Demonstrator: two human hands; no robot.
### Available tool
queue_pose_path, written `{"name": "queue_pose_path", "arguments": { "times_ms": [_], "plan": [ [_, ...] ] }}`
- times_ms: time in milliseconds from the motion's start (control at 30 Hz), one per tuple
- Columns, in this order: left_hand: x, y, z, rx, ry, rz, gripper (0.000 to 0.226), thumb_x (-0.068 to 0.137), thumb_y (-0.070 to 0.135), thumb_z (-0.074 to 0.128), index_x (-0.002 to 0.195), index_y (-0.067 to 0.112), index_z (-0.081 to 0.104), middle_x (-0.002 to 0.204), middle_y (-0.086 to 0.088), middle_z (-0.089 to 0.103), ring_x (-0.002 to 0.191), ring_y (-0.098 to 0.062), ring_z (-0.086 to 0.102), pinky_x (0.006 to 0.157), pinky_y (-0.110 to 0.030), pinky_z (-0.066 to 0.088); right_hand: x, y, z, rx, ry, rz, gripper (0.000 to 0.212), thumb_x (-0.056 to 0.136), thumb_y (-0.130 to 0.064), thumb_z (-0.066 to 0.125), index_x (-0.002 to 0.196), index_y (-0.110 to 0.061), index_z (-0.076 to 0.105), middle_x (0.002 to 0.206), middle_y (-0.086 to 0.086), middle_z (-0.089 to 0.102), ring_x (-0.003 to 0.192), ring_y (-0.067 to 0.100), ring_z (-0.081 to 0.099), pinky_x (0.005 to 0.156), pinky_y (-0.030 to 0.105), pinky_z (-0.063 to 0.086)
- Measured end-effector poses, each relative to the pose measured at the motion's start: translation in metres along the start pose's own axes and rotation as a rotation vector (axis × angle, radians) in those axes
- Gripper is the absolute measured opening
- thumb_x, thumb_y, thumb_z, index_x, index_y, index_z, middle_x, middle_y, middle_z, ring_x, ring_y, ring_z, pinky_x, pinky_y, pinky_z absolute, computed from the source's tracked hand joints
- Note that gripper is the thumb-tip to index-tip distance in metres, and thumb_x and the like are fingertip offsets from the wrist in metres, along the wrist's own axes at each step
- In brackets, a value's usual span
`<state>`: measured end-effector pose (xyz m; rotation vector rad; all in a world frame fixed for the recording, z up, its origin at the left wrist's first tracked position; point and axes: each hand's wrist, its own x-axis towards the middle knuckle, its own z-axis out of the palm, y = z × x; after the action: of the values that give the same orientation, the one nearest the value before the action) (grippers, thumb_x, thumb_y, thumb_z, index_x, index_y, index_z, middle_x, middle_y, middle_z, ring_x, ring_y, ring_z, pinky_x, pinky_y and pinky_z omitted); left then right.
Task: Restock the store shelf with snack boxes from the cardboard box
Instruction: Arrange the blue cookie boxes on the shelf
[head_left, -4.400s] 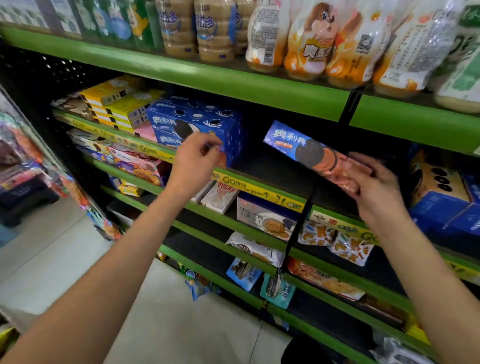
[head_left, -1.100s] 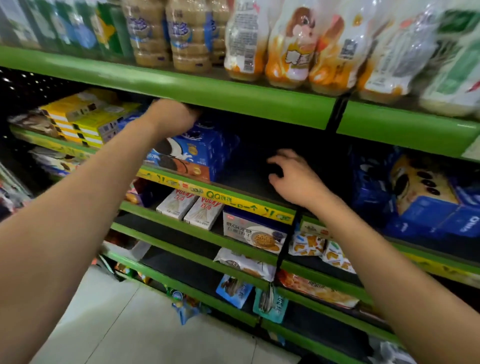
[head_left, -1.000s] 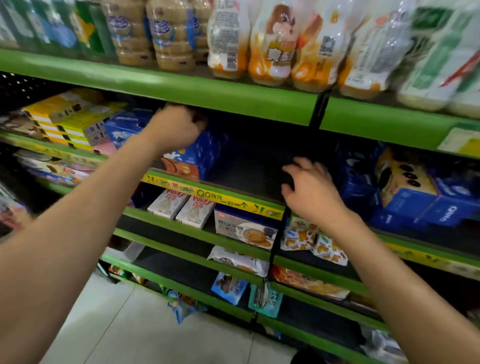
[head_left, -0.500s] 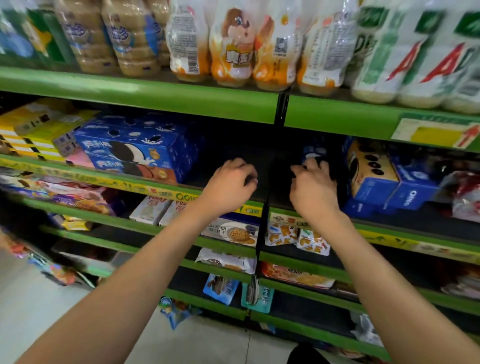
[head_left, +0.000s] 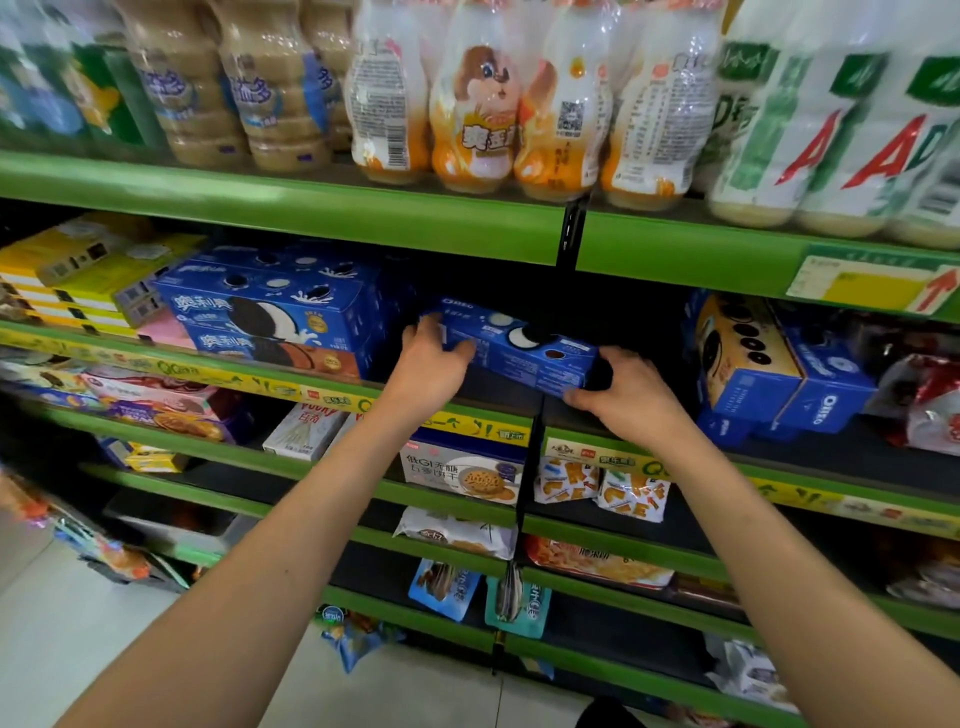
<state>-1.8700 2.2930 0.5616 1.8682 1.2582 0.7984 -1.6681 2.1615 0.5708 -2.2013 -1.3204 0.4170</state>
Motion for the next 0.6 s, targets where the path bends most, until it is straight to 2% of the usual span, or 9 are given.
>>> {"name": "queue_pose_path", "arguments": {
  "times_ms": [100,133,167,233,300,367,433,500,600],
  "plan": [
    [0.006,-0.002,-0.004,-0.134,0.041,-0.117,0.068,0.094,0.033,0.058,0.15,0.017,0.025,0.145,-0.009,0.029,0.117,-0.034,0.053,0.095,-0.04,0.048,0.0,0.005,-0.002,0.212,0.017,0.027,0.072,0.076,-0.015,0.082,0.136,-0.029,0.045,0.128,-0.002,0.058,0.116,0.02,0.057,0.095,0.035,0.047],
    [0.007,-0.003,-0.005,-0.207,0.038,-0.144,0.07,0.094,0.032,0.059,0.153,0.019,0.022,0.149,-0.01,0.029,0.117,-0.035,0.056,0.091,-0.042,0.054,0.0,0.008,-0.003,0.253,0.05,0.028,0.071,0.077,-0.007,0.079,0.133,-0.033,0.044,0.12,-0.006,0.06,0.107,0.018,0.06,0.088,0.035,0.05],
    [0.007,-0.004,-0.006,-0.282,0.027,-0.161,0.069,0.095,0.03,0.059,0.153,0.019,0.022,0.146,-0.011,0.037,0.111,-0.032,0.061,0.082,-0.037,0.059,0.0,0.011,-0.003,0.288,0.083,0.032,0.071,0.079,-0.002,0.075,0.13,-0.038,0.043,0.112,-0.01,0.061,0.1,0.015,0.062,0.081,0.033,0.052],
    [0.004,-0.003,-0.009,-0.39,-0.023,-0.167,0.054,0.097,0.027,0.058,0.146,0.017,0.035,0.12,-0.004,0.059,0.091,-0.023,0.07,0.062,-0.019,0.057,-0.001,0.014,-0.003,0.338,0.136,0.025,0.073,0.082,0.003,0.069,0.127,-0.047,0.042,0.102,-0.022,0.057,0.094,0.002,0.06,0.067,0.022,0.049],
    [0.003,-0.002,-0.01,-0.441,-0.055,-0.15,0.037,0.098,0.024,0.058,0.133,0.018,0.047,0.108,0.002,0.062,0.083,-0.017,0.07,0.06,-0.015,0.055,-0.001,0.015,-0.003,0.365,0.11,-0.002,0.08,0.08,0.006,0.068,0.128,-0.053,0.042,0.104,-0.028,0.056,0.088,-0.012,0.058,0.059,0.009,0.043],
    [0.002,-0.004,-0.011,-0.492,-0.028,-0.138,0.025,0.097,0.023,0.061,0.119,0.021,0.051,0.113,0.002,0.061,0.086,-0.012,0.069,0.068,-0.018,0.057,-0.002,0.016,-0.002,0.423,0.006,-0.02,0.091,0.074,0.006,0.076,0.129,-0.058,0.042,0.114,-0.025,0.059,0.089,-0.016,0.059,0.067,0.007,0.045],
    [0.001,-0.004,-0.015,-0.585,-0.02,-0.15,0.016,0.096,0.028,0.062,0.105,0.022,0.05,0.115,-0.002,0.062,0.096,-0.015,0.068,0.075,-0.023,0.058,-0.001,0.019,-0.004,0.552,-0.057,-0.023,0.093,0.069,0.003,0.082,0.133,-0.054,0.045,0.125,-0.018,0.059,0.105,-0.005,0.061,0.09,0.022,0.05],
    [-0.001,-0.004,-0.017,-0.699,-0.056,-0.173,0.018,0.097,0.034,0.059,0.096,0.02,0.047,0.112,-0.008,0.066,0.099,-0.018,0.069,0.082,-0.032,0.058,-0.002,0.022,-0.006,0.684,-0.029,-0.024,0.089,0.072,0.008,0.078,0.137,-0.044,0.047,0.13,-0.018,0.057,0.116,0.004,0.059,0.104,0.035,0.047],
    [-0.002,-0.004,-0.017,-0.677,-0.039,-0.166,0.015,0.098,0.023,0.059,0.093,0.02,0.046,0.104,-0.006,0.061,0.09,-0.01,0.068,0.079,-0.031,0.058,-0.004,0.024,-0.005,0.651,0.022,-0.046,0.086,0.075,0.013,0.073,0.136,-0.041,0.047,0.127,-0.023,0.058,0.115,0.0,0.059,0.108,0.037,0.045]
  ]
}}
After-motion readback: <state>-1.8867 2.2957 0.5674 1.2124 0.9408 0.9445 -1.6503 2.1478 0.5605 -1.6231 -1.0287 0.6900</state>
